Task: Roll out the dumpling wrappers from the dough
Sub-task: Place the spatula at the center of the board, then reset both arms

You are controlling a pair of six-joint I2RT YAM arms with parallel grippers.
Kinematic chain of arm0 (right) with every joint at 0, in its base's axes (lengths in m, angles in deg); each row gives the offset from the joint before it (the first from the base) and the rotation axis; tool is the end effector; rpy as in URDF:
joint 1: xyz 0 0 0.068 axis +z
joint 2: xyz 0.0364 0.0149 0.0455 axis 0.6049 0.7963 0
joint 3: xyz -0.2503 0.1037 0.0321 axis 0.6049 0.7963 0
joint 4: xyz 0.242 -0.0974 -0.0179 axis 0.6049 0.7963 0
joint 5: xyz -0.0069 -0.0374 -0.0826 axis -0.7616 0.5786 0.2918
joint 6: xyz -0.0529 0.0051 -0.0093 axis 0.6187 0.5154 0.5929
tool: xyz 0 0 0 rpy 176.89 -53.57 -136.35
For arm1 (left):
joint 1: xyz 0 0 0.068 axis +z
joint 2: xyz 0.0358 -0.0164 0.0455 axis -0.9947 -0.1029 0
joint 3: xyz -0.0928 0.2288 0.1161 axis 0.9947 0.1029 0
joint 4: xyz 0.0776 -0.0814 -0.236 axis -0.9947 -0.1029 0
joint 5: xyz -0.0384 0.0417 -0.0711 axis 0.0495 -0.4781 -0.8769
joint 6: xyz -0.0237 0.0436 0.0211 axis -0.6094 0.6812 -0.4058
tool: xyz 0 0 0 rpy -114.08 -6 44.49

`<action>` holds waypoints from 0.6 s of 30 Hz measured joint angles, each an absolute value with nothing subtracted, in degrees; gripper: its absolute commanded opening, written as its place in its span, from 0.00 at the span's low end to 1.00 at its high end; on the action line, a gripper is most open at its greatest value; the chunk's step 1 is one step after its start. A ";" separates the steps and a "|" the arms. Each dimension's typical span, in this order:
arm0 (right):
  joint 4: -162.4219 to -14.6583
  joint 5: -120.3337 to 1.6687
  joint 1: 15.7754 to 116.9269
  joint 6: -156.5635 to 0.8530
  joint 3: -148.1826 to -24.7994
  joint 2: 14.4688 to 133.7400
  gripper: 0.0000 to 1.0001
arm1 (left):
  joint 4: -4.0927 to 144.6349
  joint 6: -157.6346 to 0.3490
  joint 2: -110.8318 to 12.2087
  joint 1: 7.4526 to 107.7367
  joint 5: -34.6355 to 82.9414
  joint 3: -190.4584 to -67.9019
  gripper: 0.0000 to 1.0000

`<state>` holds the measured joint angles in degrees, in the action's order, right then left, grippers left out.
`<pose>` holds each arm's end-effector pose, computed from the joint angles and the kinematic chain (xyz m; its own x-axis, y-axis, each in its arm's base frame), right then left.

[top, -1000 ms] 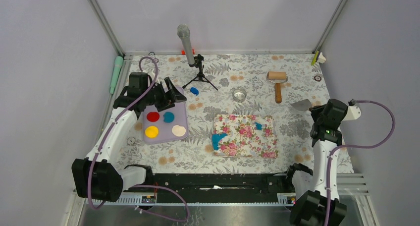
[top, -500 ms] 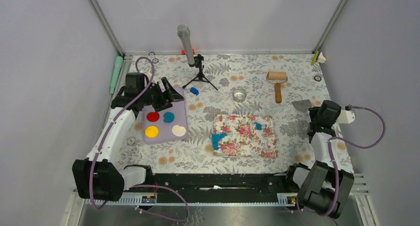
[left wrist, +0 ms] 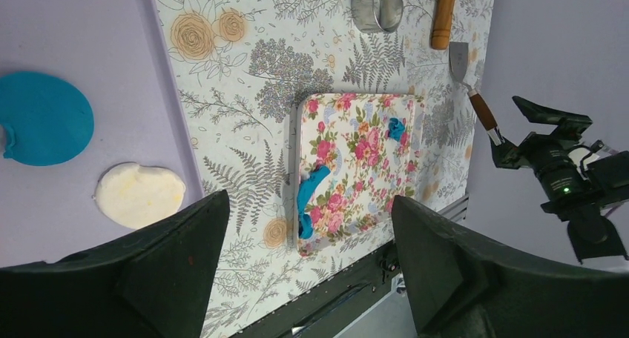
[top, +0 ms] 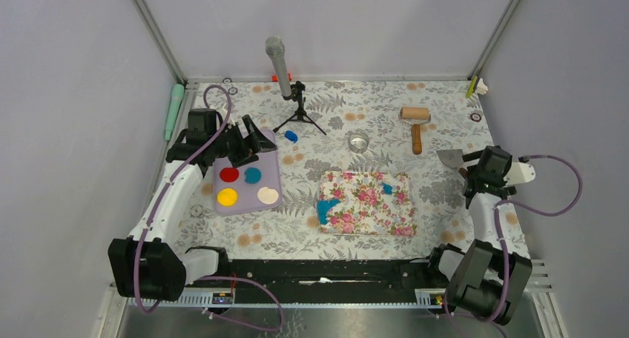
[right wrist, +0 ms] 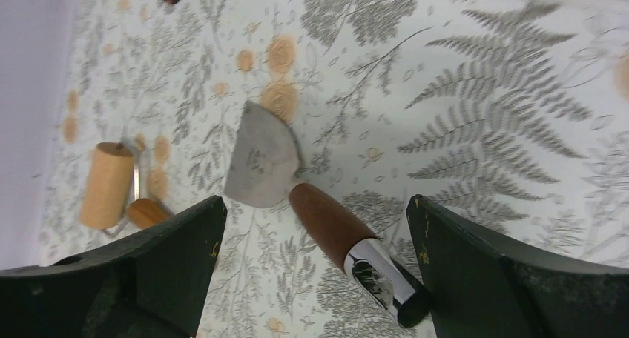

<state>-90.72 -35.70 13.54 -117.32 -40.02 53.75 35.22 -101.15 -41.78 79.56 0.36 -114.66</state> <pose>0.2019 -0.0994 0.2126 0.1208 0.7056 -0.6982 0.7485 0.3972 0.5310 0.2459 -0.0384 0.3023 -0.8187 -0.4116 -0.4004 -0.0073 0.7047 -0.7095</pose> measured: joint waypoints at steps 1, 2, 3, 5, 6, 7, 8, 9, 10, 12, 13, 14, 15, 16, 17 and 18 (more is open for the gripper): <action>-88.43 -34.41 13.54 -116.65 -41.55 54.08 1.00 | 35.22 -101.15 -41.78 79.56 0.21 -114.66 0.89; -86.00 -32.99 13.54 -115.86 -43.39 54.41 1.00 | 35.20 -101.15 -41.78 79.56 0.08 -114.70 0.91; -83.73 -31.48 13.54 -115.12 -45.29 54.63 0.99 | 35.07 -101.15 -41.78 79.54 0.03 -114.79 0.93; -78.68 -27.86 13.54 -113.52 -49.88 54.74 1.00 | 34.56 -101.13 -41.78 79.56 0.03 -115.42 0.96; -76.67 -26.26 13.54 -112.84 -51.96 54.71 1.00 | 34.32 -101.11 -41.78 79.56 0.03 -115.80 0.97; -74.79 -24.84 13.54 -112.27 -54.08 54.65 1.00 | 33.97 -101.13 -41.78 79.56 0.05 -116.39 0.97; -73.37 -24.03 13.54 -111.81 -55.67 54.56 1.00 | 33.88 -101.08 -41.76 79.56 0.05 -116.98 0.98; -71.51 -23.57 13.54 -111.14 -57.75 54.45 1.00 | 33.73 -101.06 -41.76 79.58 0.05 -117.67 0.98; -70.24 -23.57 13.52 -110.42 -59.41 54.34 1.00 | 33.56 -101.06 -41.76 79.60 0.08 -118.29 0.98; -68.08 -24.77 13.52 -108.89 -62.71 54.15 1.00 | 33.40 -101.04 -41.61 79.71 0.08 -119.49 0.99; -67.09 -26.04 13.52 -108.21 -64.46 54.12 0.99 | 33.29 -101.06 -41.41 79.78 0.08 -119.86 0.99; -66.37 -27.79 13.52 -107.55 -66.14 54.12 1.00 | 33.16 -101.06 -41.06 79.82 0.12 -120.14 0.99; -65.65 -29.85 13.54 -107.01 -67.63 54.15 0.99 | 32.97 -101.04 -40.73 79.86 0.23 -120.34 0.99; -65.06 -31.94 13.70 -106.53 -69.12 54.21 1.00 | 32.57 -100.95 -40.27 79.89 0.71 -120.65 0.99; -64.47 -34.15 14.02 -105.98 -70.78 54.39 1.00 | 32.09 -100.86 -39.86 79.91 1.13 -120.98 0.99; -63.60 -35.27 15.09 -105.52 -72.40 54.78 1.00 | 31.46 -100.58 -39.49 79.91 1.69 -121.39 0.99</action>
